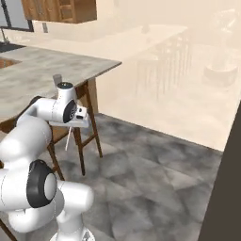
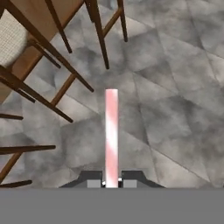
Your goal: Take a straw from the drawer in front and place it inside the glass cup on the dining counter.
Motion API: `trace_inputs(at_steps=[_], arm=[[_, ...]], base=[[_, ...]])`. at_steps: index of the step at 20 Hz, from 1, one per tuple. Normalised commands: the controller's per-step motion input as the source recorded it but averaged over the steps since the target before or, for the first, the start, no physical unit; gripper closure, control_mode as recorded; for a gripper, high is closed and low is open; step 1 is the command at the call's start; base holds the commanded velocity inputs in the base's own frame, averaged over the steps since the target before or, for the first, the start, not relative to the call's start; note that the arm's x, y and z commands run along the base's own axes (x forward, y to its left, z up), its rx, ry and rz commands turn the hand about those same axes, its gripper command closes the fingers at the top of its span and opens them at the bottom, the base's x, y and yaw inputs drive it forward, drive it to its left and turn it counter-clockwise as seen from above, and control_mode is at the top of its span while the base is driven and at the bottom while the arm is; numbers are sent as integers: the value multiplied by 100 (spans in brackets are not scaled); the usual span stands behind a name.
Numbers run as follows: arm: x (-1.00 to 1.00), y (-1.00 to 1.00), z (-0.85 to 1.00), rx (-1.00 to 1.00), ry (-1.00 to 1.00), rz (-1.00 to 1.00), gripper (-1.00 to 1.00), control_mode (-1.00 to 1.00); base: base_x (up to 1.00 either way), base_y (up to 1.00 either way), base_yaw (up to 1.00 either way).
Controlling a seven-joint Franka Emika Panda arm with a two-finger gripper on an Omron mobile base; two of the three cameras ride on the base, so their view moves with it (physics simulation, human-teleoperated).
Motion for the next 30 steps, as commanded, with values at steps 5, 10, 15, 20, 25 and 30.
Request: trace_inputs(at_steps=[5,10,15,20,25,30], arm=[[0,0,0,0,0,0,100,100],[0,0,0,0,0,0,100,100],[0,0,0,0,0,0,100,100],[0,0,0,0,0,0,100,100],[0,0,0,0,0,0,100,100],[0,0,0,0,0,0,100,100]], base=[[78,-62,48],[76,-62,47],[61,-63,47],[48,-55,51],[36,-60,51],[55,-69,42]])
